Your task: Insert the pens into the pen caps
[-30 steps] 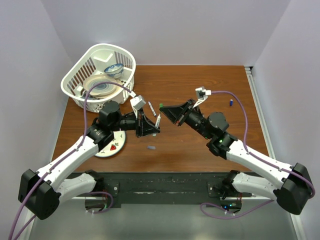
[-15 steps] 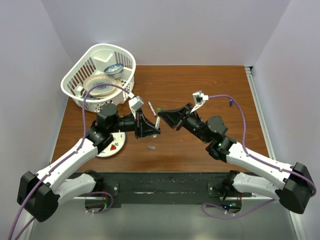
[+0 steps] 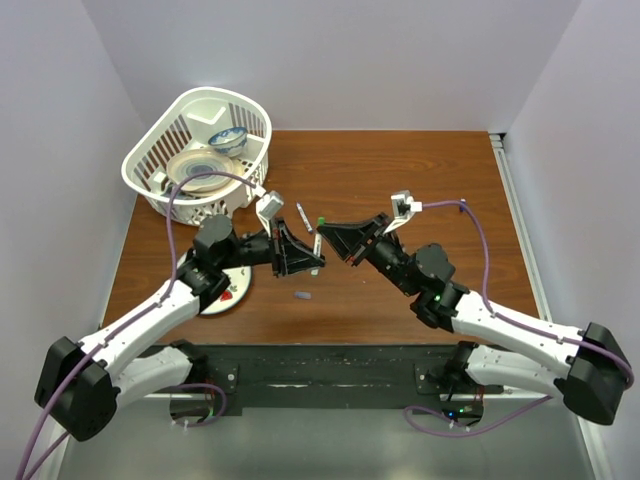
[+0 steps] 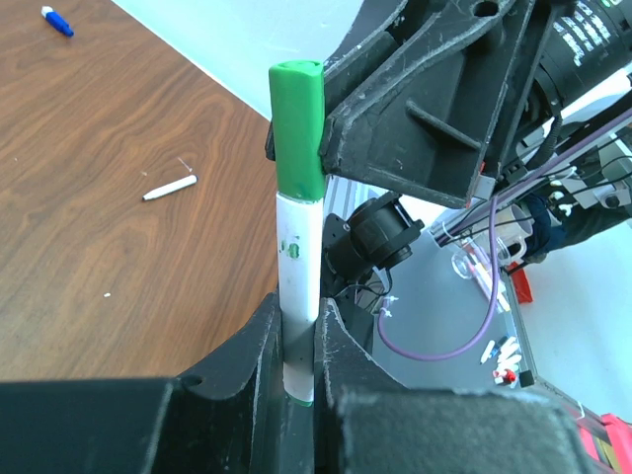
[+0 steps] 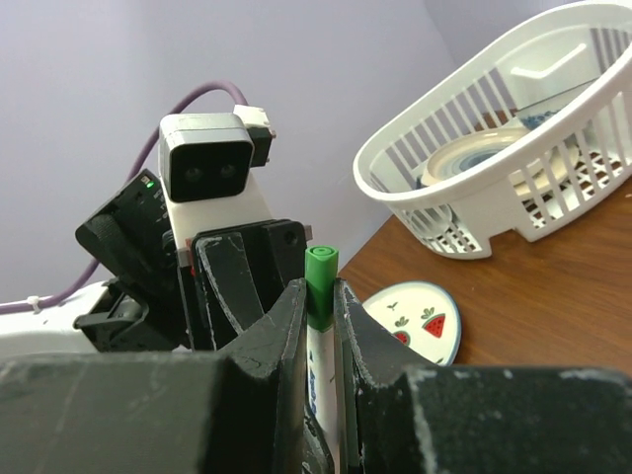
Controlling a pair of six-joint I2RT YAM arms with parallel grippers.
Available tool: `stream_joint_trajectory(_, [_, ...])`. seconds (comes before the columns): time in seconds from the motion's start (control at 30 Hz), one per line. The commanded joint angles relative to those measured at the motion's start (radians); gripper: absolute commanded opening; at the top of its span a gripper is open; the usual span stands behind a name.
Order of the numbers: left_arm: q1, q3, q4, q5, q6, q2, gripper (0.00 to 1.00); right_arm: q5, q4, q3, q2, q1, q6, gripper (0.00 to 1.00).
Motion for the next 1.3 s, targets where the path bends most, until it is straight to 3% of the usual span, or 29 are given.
stream_joint_trajectory(0.0, [0.013, 0.094, 0.122, -0.145, 0.010, 0.019, 0.00, 0.009, -0.081, -0.067, -0.032, 0.041, -0.021, 0.00])
stream_joint_trajectory(0.2, [0.013, 0.078, 0.150, -0.124, 0.024, 0.045, 0.00, -0.004, -0.242, -0.090, -0.150, 0.041, -0.026, 0.00])
stream_joint_trajectory(0.4, [-0.027, 0.069, 0.148, -0.116, 0.057, 0.049, 0.00, 0.044, -0.374, -0.060, -0.275, 0.043, 0.013, 0.43])
stream_joint_trajectory(0.7, [-0.122, 0.028, 0.185, -0.079, 0.100, 0.071, 0.00, 0.105, -0.638, 0.074, -0.401, 0.043, -0.079, 0.62])
stream_joint_trajectory(0.83, [-0.176, 0.020, 0.196, -0.045, 0.119, 0.088, 0.00, 0.107, -0.687, 0.109, -0.441, 0.043, -0.127, 0.75])
stream_joint_trajectory(1.1, [-0.245, 0.048, 0.139, -0.012, 0.159, 0.072, 0.00, -0.059, -0.654, 0.145, -0.411, 0.043, -0.219, 0.78])
stream_joint_trajectory(1.27, [-0.285, 0.072, 0.061, 0.002, 0.203, 0.072, 0.00, -0.059, -0.634, 0.160, -0.375, 0.043, -0.222, 0.78])
